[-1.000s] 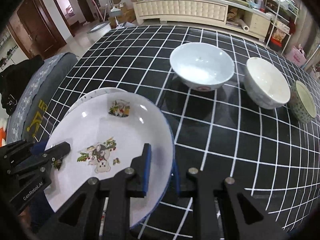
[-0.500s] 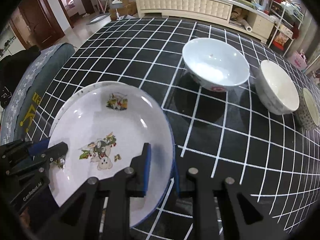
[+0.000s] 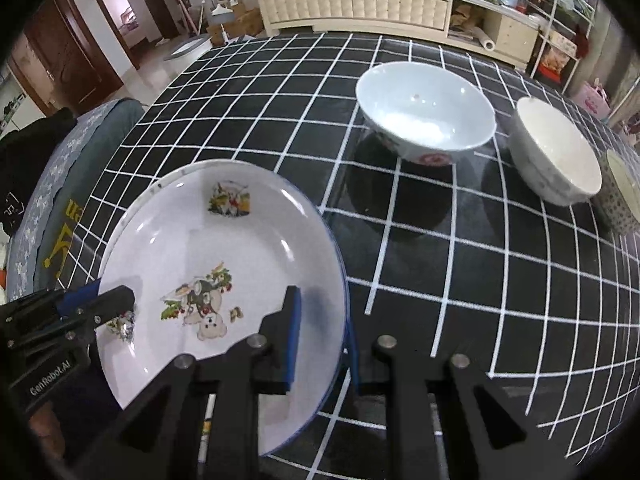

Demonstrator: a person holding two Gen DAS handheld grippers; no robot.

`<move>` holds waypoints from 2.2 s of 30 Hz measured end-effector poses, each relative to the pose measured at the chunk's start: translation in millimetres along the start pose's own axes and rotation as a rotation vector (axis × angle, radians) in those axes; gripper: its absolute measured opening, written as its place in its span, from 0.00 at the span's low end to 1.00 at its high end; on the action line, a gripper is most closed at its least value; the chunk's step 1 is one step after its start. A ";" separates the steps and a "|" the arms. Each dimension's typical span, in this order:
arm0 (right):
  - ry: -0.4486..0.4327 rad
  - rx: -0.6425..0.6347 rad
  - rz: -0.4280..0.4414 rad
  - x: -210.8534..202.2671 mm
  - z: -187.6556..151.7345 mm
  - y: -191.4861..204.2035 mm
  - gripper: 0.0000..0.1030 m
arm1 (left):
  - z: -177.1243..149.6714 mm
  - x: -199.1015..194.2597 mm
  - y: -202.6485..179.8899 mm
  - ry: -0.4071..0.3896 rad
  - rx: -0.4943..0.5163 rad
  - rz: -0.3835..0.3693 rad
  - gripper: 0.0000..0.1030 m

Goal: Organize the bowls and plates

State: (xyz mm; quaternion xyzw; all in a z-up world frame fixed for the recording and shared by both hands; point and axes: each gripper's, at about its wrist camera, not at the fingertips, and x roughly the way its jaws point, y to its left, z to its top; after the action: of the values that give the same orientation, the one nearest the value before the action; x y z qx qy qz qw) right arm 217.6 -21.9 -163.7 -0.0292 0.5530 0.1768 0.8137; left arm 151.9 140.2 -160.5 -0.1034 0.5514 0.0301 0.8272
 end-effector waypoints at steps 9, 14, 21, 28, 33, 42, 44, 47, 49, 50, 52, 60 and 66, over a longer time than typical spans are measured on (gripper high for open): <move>-0.021 -0.065 -0.047 -6.0 -1.2 6.9 0.25 | -2.3 -6.8 -3.4 -0.011 0.036 0.016 0.28; -0.002 -0.048 -0.021 -3.5 -1.3 6.0 0.26 | -2.7 -14.2 -2.6 -0.019 0.041 0.019 0.30; -0.018 -0.044 -0.012 -11.6 -2.2 8.8 0.38 | -4.5 -29.8 -8.4 -0.056 0.102 0.084 0.50; -0.093 -0.055 -0.020 -41.0 -2.8 4.7 0.50 | -2.5 -43.9 -21.8 -0.087 0.119 0.073 0.50; -0.188 -0.021 -0.027 -69.6 -3.3 -11.7 0.68 | 0.1 -48.4 -40.0 -0.089 0.119 0.037 0.50; -0.174 0.055 -0.054 -85.9 5.1 -60.5 0.69 | 18.2 -49.5 -83.1 -0.079 0.138 -0.014 0.50; -0.178 0.066 -0.059 -89.4 7.3 -69.6 0.69 | 24.1 -49.4 -94.6 -0.083 0.152 -0.008 0.50; -0.184 0.069 -0.073 -95.3 12.5 -82.2 0.69 | 34.3 -49.1 -110.0 -0.090 0.173 -0.004 0.62; -0.188 0.070 -0.081 -98.0 16.9 -90.7 0.69 | 42.4 -49.2 -120.6 -0.099 0.188 -0.007 0.62; -0.188 0.071 -0.082 -98.4 18.0 -94.2 0.69 | 46.2 -48.8 -125.2 -0.099 0.196 -0.008 0.62; -0.185 0.075 -0.083 -98.9 23.2 -101.7 0.69 | 54.1 -48.3 -134.1 -0.101 0.208 -0.010 0.62; -0.187 0.086 -0.068 -97.7 49.2 -120.1 0.69 | 92.3 -45.6 -159.9 -0.107 0.239 -0.006 0.62; -0.172 0.073 -0.056 -86.4 69.9 -126.1 0.69 | 122.0 -33.5 -168.2 -0.094 0.247 0.032 0.62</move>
State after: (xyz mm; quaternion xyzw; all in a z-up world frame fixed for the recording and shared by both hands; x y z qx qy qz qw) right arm 292.0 -145.0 -76.7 0.0002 0.4863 0.1354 0.8632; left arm 276.9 3.0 -61.3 0.0095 0.5131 -0.0200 0.8580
